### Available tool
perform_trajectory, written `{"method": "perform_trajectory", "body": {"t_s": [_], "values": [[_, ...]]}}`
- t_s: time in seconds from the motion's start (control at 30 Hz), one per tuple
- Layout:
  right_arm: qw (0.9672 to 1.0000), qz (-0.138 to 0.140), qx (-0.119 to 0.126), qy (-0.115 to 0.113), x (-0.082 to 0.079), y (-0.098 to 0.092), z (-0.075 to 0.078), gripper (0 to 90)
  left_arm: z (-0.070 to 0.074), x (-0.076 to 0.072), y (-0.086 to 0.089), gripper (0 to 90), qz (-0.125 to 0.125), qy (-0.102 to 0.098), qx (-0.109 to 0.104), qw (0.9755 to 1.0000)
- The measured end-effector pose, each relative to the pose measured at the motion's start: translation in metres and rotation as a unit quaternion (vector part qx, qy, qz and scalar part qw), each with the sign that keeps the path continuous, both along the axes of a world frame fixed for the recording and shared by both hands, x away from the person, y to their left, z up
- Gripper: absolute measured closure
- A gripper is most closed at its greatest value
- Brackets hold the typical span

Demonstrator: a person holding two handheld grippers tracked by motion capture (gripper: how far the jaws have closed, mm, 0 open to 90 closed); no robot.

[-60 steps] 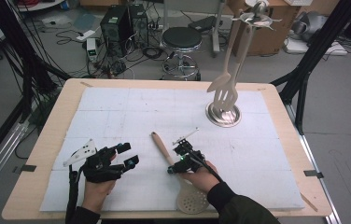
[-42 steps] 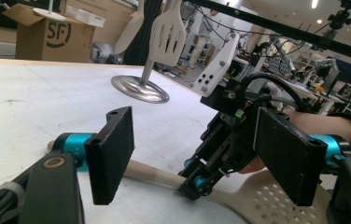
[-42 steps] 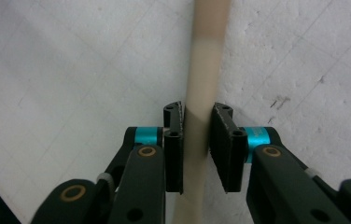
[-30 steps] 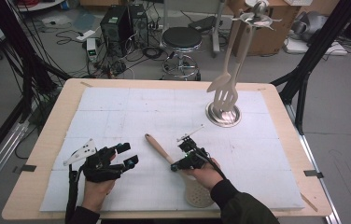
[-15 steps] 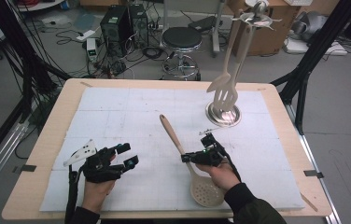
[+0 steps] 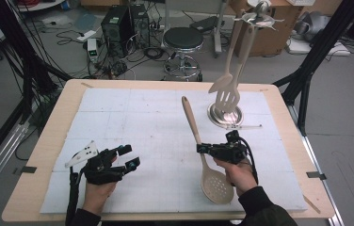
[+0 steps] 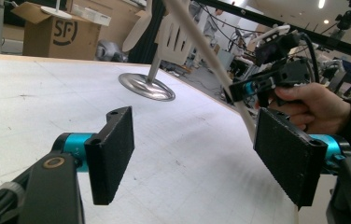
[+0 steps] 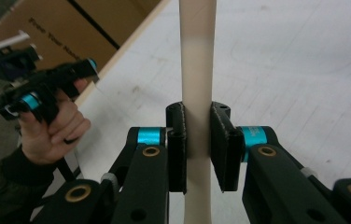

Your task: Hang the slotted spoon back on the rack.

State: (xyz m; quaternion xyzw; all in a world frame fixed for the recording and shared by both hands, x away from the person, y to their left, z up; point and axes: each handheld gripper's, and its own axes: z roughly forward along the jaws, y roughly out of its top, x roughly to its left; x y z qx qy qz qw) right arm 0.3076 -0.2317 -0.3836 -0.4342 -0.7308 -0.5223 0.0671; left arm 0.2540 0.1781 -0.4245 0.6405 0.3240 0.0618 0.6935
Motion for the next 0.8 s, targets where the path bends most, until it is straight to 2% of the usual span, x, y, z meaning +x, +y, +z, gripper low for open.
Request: {"method": "perform_trajectory", "body": {"t_s": [0.23,0.5,0.8], "values": [[0.9975,-0.038,0.023,-0.055,-0.008,-0.019,0.01,78.4,0.0,0.0,0.0,29.4,0.0,0.0,0.002,1.0],[0.9894,-0.081,0.046,-0.112,-0.014,-0.043,0.025,78.4,-0.001,0.001,-0.001,29.5,-0.001,0.002,0.005,1.0],[0.9801,-0.119,0.059,-0.148,-0.013,-0.07,0.046,78.4,-0.003,0.001,-0.002,29.5,-0.002,0.003,0.008,1.0]]}}
